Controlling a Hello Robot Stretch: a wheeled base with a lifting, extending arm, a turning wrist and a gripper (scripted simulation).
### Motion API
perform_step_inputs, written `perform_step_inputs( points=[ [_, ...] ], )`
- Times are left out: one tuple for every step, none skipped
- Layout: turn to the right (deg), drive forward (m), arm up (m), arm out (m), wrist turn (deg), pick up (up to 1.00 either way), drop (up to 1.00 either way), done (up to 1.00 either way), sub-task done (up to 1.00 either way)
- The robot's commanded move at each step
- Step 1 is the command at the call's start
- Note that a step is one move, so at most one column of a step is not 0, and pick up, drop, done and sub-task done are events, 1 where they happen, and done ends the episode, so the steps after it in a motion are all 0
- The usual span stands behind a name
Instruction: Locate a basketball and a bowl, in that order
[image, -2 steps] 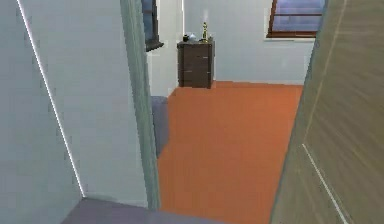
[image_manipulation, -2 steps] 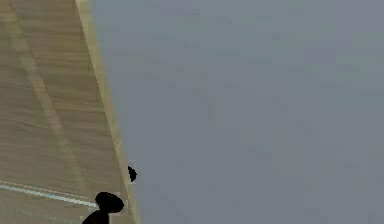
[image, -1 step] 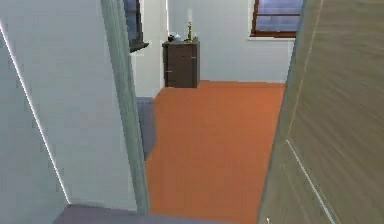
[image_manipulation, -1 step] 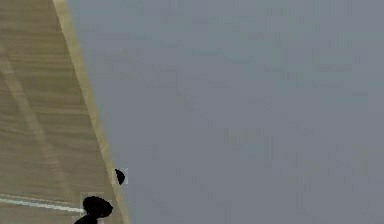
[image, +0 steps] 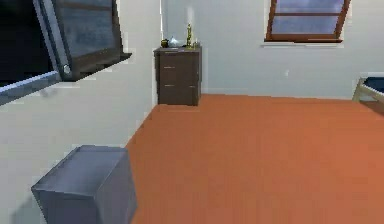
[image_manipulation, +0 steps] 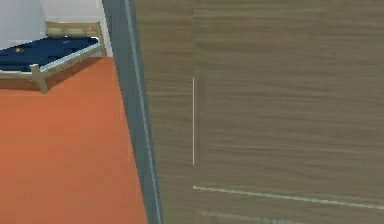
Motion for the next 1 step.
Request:
perform_step_inputs(
  points=[
    [-3.0,0.00,0.00,0.00,0.0,0.00,0.00,0.00,0.00]
  ],
)
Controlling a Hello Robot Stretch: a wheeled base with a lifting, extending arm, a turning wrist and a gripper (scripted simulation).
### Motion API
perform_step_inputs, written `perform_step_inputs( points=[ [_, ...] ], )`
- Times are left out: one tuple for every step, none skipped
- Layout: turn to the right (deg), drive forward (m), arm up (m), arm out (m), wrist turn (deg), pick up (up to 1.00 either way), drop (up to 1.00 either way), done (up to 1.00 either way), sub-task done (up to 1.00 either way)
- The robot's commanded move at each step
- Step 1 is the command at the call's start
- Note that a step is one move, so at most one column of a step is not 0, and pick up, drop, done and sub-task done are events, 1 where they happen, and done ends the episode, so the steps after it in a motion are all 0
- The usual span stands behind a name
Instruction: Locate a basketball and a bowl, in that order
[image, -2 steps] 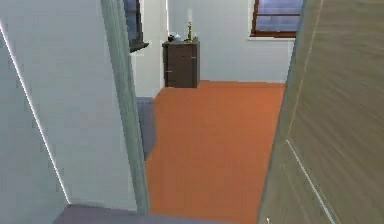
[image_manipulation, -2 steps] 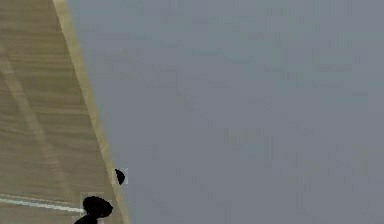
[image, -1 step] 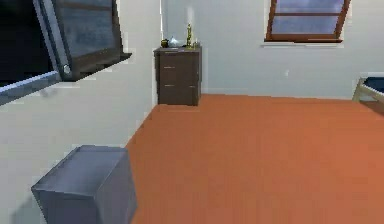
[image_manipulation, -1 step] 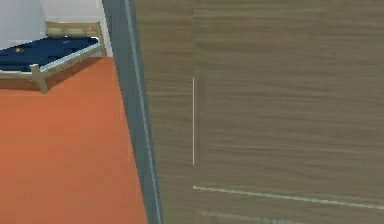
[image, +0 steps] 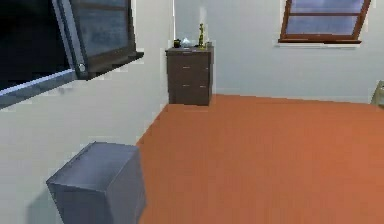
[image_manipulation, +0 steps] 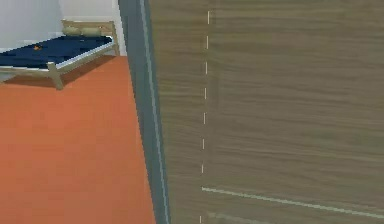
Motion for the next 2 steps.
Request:
perform_step_inputs(
  points=[
    [0.0,0.35,0.00,0.00,0.0,0.00,0.00,0.00,0.00],
    [45.0,0.00,0.00,0.00,0.0,0.00,0.00,0.00,0.00]
  ],
)
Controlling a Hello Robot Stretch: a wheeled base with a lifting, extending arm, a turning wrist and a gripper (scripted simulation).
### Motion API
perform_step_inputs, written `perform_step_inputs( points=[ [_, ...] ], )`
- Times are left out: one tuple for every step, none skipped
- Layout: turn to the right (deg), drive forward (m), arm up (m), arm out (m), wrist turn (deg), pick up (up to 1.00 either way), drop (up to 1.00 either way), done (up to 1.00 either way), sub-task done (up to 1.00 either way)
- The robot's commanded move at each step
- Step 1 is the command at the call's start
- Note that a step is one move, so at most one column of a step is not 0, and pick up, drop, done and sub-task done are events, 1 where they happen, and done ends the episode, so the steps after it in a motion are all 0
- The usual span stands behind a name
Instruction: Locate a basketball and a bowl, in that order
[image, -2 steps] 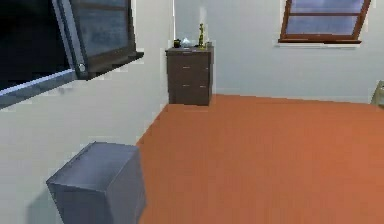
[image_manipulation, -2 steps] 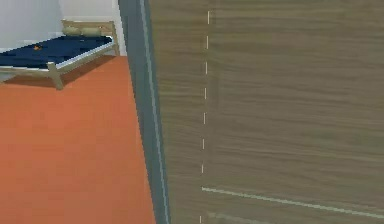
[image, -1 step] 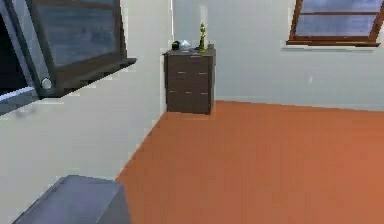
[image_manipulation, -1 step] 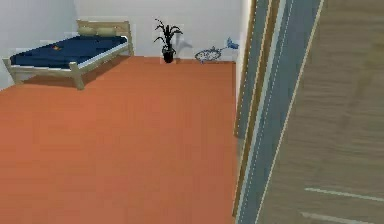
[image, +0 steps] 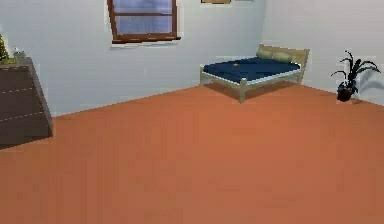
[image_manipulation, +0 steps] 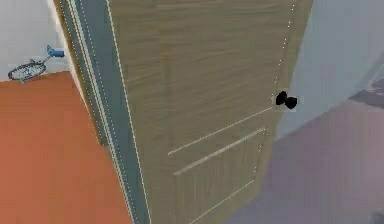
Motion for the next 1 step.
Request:
perform_step_inputs(
  points=[
    [30.0,0.00,0.00,0.00,0.0,0.00,0.00,0.00,0.00]
  ],
)
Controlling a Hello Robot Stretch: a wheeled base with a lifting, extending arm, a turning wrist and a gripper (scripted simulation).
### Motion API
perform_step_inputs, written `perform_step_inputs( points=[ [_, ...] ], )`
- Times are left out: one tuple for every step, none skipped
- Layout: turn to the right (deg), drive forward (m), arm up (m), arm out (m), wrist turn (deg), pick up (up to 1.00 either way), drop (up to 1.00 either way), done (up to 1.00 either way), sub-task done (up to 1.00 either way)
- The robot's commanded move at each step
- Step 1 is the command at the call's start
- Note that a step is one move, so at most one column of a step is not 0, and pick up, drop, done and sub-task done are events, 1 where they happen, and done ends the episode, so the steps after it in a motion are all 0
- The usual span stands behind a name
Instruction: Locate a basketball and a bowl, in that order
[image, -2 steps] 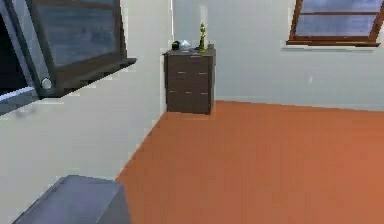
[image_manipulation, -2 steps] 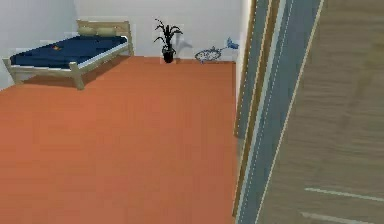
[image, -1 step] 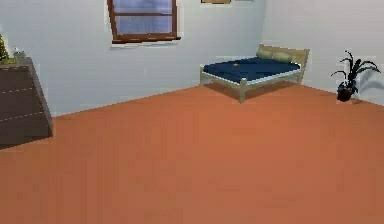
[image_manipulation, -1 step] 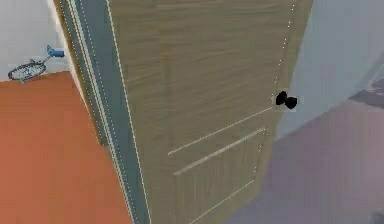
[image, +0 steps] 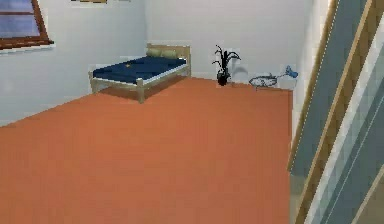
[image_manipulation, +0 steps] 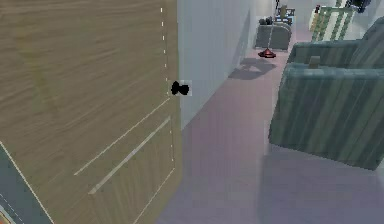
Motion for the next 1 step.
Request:
perform_step_inputs(
  points=[
    [0.0,0.40,0.00,0.00,0.0,0.00,0.00,0.00,0.00]
  ],
)
